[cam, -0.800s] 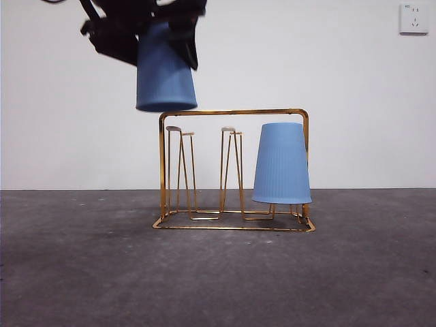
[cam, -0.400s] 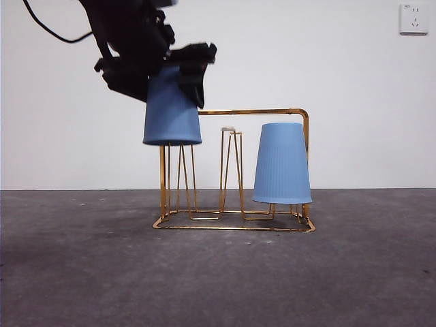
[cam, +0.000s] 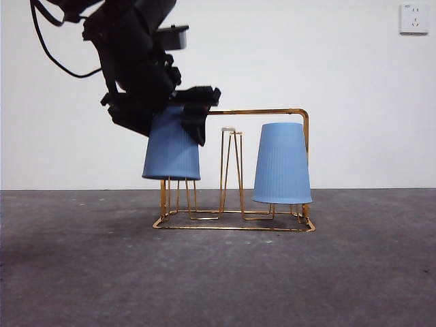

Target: Pick up cup 1,put cup 1 in the cup rack,pick up cup 2,put cup 2 in the cup rack

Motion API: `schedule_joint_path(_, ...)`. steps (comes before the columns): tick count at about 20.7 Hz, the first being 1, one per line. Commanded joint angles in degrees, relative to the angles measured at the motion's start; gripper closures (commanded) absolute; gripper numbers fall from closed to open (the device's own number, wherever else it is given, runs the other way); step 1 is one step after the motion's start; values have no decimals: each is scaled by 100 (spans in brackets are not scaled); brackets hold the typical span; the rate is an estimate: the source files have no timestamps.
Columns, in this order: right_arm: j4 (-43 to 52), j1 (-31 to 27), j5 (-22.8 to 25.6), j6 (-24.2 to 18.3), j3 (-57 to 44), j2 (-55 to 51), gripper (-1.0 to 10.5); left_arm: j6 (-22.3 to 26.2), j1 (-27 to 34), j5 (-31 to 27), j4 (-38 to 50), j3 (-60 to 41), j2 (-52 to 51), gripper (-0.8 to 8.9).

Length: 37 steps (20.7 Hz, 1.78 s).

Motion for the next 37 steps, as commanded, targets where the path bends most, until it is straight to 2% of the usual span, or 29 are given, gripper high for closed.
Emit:
schedule_joint_path(1,28,0,26,61,-48,-2,419,-42,28,-15,94,-35,175,822)
schedule_joint_path(12,33,0,26,59,-48,-2,419,-190,87,4,-70,-35,417,807)
schedule_joint_path(13,33,0,24,59,-48,-2,419,-188,105,96,-162,-35,420,758)
schedule_joint_path(16,35,0,24,61,-48,-2,419,-190,151,245,-415,-35,420,503)
schedule_joint_path(17,35,0,24,59,-48,-2,419,-214,170,258,-501,-35,420,465)
schedule_joint_path(20,35,0,24,61,-48,-2,419,-330,190,363,-734,-35,420,458)
schedule_joint_path(21,33,0,24,61,-48,-2,419,-328,197,402,-761,-35,420,428)
schedule_joint_path(22,33,0,24,61,-48,-2,419,-341,199,402,-780,-35,420,339)
schedule_joint_path(23,31,0,24,61,-48,-2,419,-339,199,424,-793,-33,417,300)
schedule_joint_path(28,31,0,24,59,-48,-2,419,-343,199,466,-1093,-20,417,301)
schedule_joint_path(37,31,0,24,42,-48,-2,419,-387,173,813,-2490,98,-26,302)
